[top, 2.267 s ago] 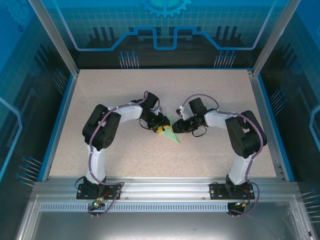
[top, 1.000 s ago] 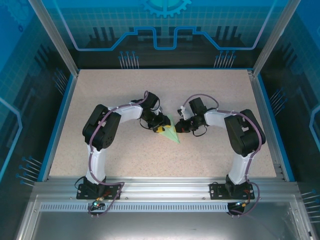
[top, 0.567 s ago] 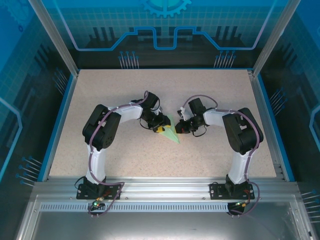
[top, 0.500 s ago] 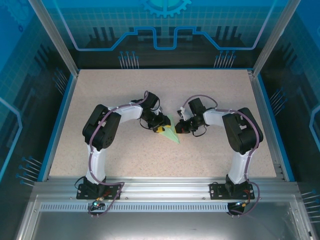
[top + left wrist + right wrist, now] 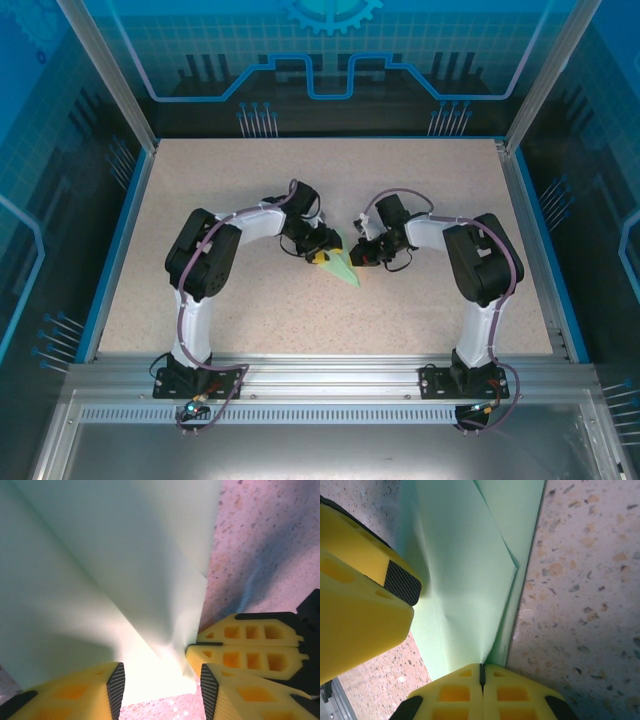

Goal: Fold a paper plane with a square sheet of paper (fold left side to right side)
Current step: Fourth fold the wing at the center of the table.

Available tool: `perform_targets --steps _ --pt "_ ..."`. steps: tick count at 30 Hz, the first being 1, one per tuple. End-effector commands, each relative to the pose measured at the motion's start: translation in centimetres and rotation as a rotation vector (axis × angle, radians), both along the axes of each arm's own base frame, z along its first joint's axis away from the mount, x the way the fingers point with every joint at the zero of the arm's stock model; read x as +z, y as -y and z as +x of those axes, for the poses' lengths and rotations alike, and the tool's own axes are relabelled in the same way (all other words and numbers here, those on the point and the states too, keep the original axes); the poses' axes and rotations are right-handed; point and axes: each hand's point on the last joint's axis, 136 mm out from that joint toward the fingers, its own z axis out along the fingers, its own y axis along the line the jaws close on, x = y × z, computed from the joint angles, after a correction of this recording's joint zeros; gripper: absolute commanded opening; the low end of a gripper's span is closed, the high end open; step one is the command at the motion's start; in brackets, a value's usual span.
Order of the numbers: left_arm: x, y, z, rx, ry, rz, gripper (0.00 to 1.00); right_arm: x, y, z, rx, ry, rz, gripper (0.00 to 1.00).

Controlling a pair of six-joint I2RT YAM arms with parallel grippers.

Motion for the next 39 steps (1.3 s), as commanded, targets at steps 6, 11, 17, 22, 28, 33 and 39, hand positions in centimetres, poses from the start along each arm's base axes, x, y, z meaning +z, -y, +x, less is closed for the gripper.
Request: perform_targets --steps 6,11,17,22,28,33,39 --pt "4.8 1.2 1.0 -0.040 0.076 -0.055 0.48 -2.3 0.9 -1.3 0.011 -0.056 -0.099 0.00" --pt "4.1 1.8 1.6 -0.045 0.055 -0.071 0.47 -2.6 1.0 -1.4 0.012 -0.060 -0.109 0.00" --pt "2.7 2.3 2.3 -0.047 0.033 -0.068 0.47 -2.5 1.0 -1.4 0.016 -0.055 -0.109 0.00" --pt "1.7 2.5 2.8 -0.048 0.023 -0.055 0.47 -2.6 0.9 -1.4 0.019 -0.054 -0.110 0.00" --pt "-0.1 2.2 3.0 -0.044 0.004 -0.013 0.48 -2.7 1.0 -1.5 0.024 -0.056 -0.117 0.00" --pt "-1.6 1.7 2.7 -0.038 -0.025 0.019 0.48 -2.6 1.0 -1.5 0.024 -0.052 -0.119 0.00" --pt "-3.0 1.0 1.9 -0.029 -0.050 0.049 0.48 -1.7 0.8 -1.1 0.017 -0.033 -0.104 0.03"
